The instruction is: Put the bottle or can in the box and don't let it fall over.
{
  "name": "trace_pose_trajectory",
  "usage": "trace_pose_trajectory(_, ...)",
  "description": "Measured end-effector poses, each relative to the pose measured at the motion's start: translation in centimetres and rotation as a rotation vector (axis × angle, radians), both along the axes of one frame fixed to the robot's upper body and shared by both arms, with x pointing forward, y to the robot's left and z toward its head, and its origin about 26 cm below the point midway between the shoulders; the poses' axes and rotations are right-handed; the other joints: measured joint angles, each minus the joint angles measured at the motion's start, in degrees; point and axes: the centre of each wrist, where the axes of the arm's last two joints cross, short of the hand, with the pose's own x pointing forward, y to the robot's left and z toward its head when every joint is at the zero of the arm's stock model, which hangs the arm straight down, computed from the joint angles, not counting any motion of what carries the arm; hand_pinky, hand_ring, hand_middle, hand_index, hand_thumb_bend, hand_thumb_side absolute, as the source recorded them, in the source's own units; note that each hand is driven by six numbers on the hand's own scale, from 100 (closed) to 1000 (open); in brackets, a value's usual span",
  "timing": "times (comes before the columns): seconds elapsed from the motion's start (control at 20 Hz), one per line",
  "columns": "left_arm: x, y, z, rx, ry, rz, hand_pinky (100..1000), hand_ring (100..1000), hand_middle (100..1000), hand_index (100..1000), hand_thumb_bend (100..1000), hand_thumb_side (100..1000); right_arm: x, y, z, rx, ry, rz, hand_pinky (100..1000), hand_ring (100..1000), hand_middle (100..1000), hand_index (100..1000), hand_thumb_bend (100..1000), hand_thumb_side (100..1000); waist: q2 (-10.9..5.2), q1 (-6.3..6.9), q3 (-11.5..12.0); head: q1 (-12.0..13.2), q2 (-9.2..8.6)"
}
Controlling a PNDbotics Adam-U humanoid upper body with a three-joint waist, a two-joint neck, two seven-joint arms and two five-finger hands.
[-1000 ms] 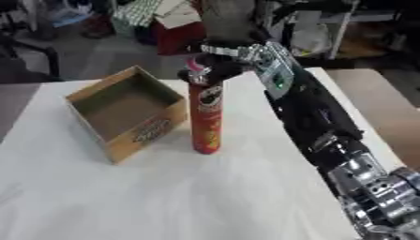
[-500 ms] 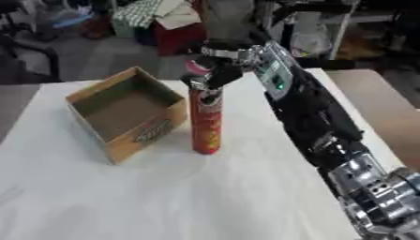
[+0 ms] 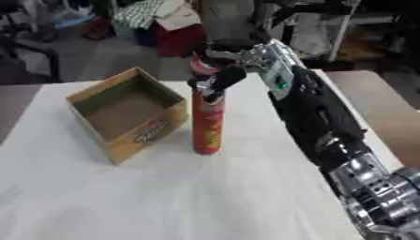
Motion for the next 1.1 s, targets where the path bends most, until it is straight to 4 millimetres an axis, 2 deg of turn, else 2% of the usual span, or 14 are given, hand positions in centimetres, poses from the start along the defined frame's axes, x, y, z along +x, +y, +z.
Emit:
trace_pose_trajectory(0.15,0.0,0.0,0.0,0.0,0.0,0.0,799,746,834,985,229,1000,-0.03,0.1,0.07,-0.018,-0.009,-0.002,635,717,854,962,132,685,-0.01,-0.01,0.1,0.0,0.0)
trace_pose_trajectory(0.2,0.0,0.0,0.0,0.0,0.0,0.0,799,746,834,985,229,1000,-0.03,0.15,0.09,-0.019,-0.011,-0.001,568,662,816,926,100,636,-0.01,-0.02,0.1,0.0,0.0)
trace_pose_trajectory(0.35,0.0,0.01,0.0,0.0,0.0,0.0,799,746,834,986,229,1000,-0.03,0.53,0.06,-0.013,-0.015,0.009,431,539,714,804,100,522,-0.03,-0.04,0.1,0.0,0.0)
trace_pose_trajectory(0.75,-0.01,0.06,0.01,0.003,0.0,0.003,799,746,834,986,229,1000,-0.04,0.72,-0.03,-0.001,-0.029,0.026,431,539,714,804,100,522,-0.03,-0.04,0.1,0.0,0.0)
trace_pose_trajectory(0.8,-0.01,0.06,0.01,0.003,0.0,0.003,800,746,833,986,226,1000,-0.05,0.75,-0.04,0.0,-0.03,0.028,100,327,370,476,100,318,-0.03,-0.04,0.1,0.0,0.0)
trace_pose_trajectory(0.85,-0.01,0.05,0.01,0.003,0.0,0.003,800,746,832,986,226,1000,-0.06,0.85,-0.05,0.006,-0.033,0.033,100,327,368,476,100,290,-0.03,-0.03,0.1,0.0,0.0)
trace_pose_trajectory(0.9,-0.01,0.06,0.01,0.003,0.0,0.004,800,746,832,986,226,1000,-0.1,0.87,-0.1,0.02,-0.039,0.039,100,287,333,446,100,252,-0.03,-0.03,0.1,-0.1,0.0)
trace_pose_trajectory(1.1,-0.01,0.06,0.01,0.003,0.001,0.005,800,746,832,986,226,1000,-0.29,0.78,-0.35,0.083,-0.063,0.076,100,207,262,425,100,205,-0.01,-0.03,0.1,-0.3,0.0)
